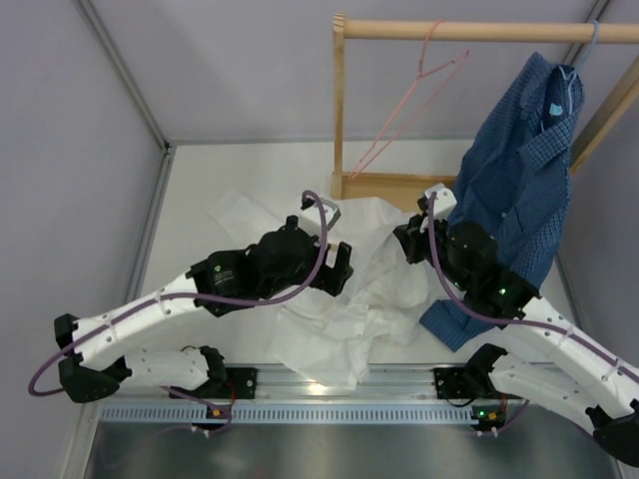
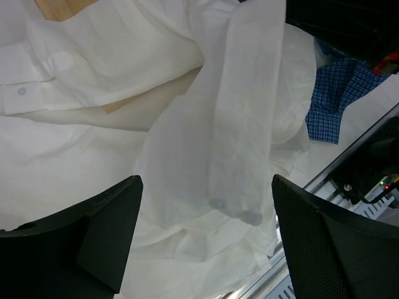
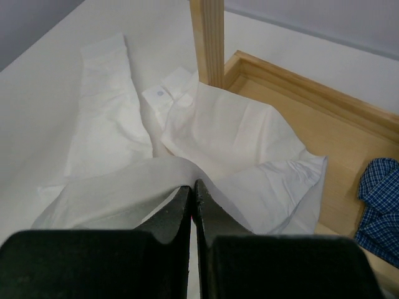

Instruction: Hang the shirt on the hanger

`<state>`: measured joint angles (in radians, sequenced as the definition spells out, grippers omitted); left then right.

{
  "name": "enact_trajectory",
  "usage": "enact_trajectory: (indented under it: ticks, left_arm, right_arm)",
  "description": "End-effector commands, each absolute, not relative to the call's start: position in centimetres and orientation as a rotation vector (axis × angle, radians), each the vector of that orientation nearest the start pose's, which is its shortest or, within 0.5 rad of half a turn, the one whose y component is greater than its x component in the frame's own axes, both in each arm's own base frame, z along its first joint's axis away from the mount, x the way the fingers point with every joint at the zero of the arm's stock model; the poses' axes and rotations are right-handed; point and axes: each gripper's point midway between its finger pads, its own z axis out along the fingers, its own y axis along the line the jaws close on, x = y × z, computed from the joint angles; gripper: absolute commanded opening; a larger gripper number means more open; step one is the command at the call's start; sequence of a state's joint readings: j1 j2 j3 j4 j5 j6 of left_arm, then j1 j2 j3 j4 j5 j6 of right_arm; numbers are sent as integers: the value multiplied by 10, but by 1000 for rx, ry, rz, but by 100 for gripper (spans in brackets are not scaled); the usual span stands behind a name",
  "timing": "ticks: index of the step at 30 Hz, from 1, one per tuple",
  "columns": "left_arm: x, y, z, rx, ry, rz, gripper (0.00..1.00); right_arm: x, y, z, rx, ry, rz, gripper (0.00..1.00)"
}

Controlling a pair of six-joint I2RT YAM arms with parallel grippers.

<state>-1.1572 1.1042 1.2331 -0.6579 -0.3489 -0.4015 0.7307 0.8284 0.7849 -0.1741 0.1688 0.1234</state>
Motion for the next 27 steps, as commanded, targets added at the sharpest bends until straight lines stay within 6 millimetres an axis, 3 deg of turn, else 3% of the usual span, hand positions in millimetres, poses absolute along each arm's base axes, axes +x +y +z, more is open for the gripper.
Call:
enact_trajectory:
  ticks: [1, 3, 7, 11, 13, 16, 21, 27]
  left_arm:
    - [183, -322, 271, 648, 2042, -723, 86]
    - [172, -342, 266, 763, 2025, -811, 77]
    - [179, -341, 253, 773, 2046, -754, 73]
    - [200, -321, 251, 649, 2032, -592, 76]
    - [214, -308, 253, 573, 2010, -478, 83]
    - [215, -302, 263, 525, 1966, -393, 92]
    - [211, -302, 287, 423, 1930, -323, 94]
    - [201, -327, 269, 335, 2014, -335, 85]
  right_arm:
    - [253, 202, 299, -437, 1623, 523, 0]
    - [254, 198, 298, -441, 1642, 496, 0]
    - [257, 195, 294, -437, 1698, 456, 0]
    - [261, 199, 291, -433, 1757, 452, 0]
    - [262, 200, 287, -429, 1783, 449, 0]
    - [267, 200, 284, -408, 1820, 430, 0]
    - [280, 200, 281, -357, 1896, 370, 0]
    - [290, 193, 281, -257, 1938, 305, 0]
